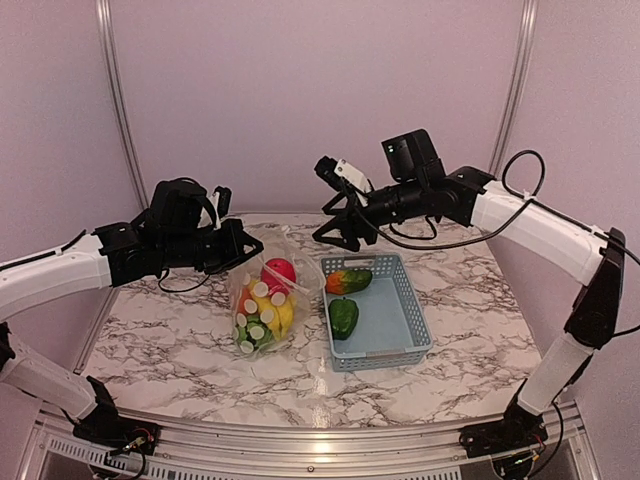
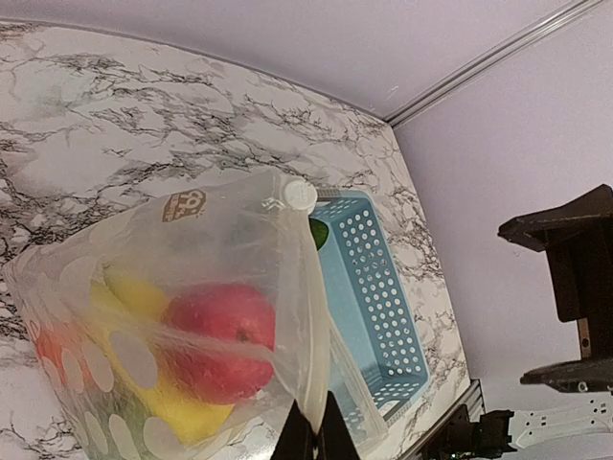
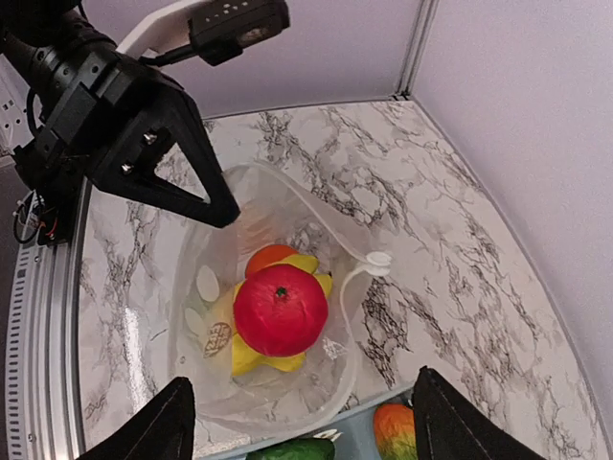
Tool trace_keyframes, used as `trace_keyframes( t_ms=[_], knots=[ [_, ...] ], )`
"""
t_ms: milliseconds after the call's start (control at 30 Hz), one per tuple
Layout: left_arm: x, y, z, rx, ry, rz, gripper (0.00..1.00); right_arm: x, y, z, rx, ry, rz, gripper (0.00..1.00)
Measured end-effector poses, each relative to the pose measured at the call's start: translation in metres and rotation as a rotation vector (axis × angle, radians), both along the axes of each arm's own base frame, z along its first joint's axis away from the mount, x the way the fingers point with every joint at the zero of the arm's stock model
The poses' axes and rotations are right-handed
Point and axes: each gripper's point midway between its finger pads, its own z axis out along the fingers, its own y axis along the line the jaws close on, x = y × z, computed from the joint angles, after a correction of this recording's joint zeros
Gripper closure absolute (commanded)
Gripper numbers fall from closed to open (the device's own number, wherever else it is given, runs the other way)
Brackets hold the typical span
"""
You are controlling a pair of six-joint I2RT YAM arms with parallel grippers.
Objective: Place the food in the zip-top bag and seal the zipper
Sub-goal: Place the fake fruit in the zipper food storage bag.
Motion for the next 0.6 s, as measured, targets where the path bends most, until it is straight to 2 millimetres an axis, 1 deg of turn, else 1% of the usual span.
trace_keyframes(
  t_ms=[67,100,167,200,233,267,333,400,433,467,533,600],
  knots=[
    [0.000,0.000,0.000,0.001,-0.004,-0.002,1.00,0.017,-0.025,0.000,-0.001,-0.003,-0.052,0.29],
    [0.000,0.000,0.001,0.001,-0.008,-0.004,1.00,0.029,-0.040,-0.006,-0.015,0.001,-0.088,0.30],
    [0.001,0.002,0.004,-0.006,-0.027,0.004,1.00,0.049,-0.064,-0.028,-0.059,0.024,-0.151,0.31],
    [0.000,0.005,0.004,-0.012,-0.037,0.013,1.00,0.055,-0.074,-0.040,-0.086,0.034,-0.172,0.31],
    [0.000,0.008,0.001,-0.012,-0.040,0.024,1.00,0.060,-0.084,-0.058,-0.124,0.056,-0.192,0.31],
    [-0.001,0.009,-0.003,-0.005,-0.036,0.027,1.00,0.060,-0.091,-0.077,-0.165,0.077,-0.201,0.31],
    [0.000,0.006,-0.012,0.013,-0.018,0.020,1.00,0.053,-0.099,-0.114,-0.245,0.128,-0.193,0.31],
    [0.001,-0.003,-0.017,0.038,-0.004,-0.007,1.00,0.045,-0.105,-0.139,-0.302,0.165,-0.179,0.33],
    [0.000,-0.009,-0.016,0.051,-0.006,-0.029,1.00,0.041,-0.107,-0.148,-0.325,0.176,-0.172,0.34],
    [-0.003,-0.015,-0.011,0.052,-0.016,-0.053,1.00,0.039,-0.110,-0.155,-0.346,0.181,-0.164,0.35],
    [-0.008,-0.021,0.009,0.037,-0.059,-0.092,1.00,0.038,-0.112,-0.160,-0.373,0.166,-0.151,0.37],
    [-0.013,-0.019,0.029,0.022,-0.111,-0.104,1.00,0.040,-0.114,-0.161,-0.395,0.131,-0.140,0.39]
  ],
)
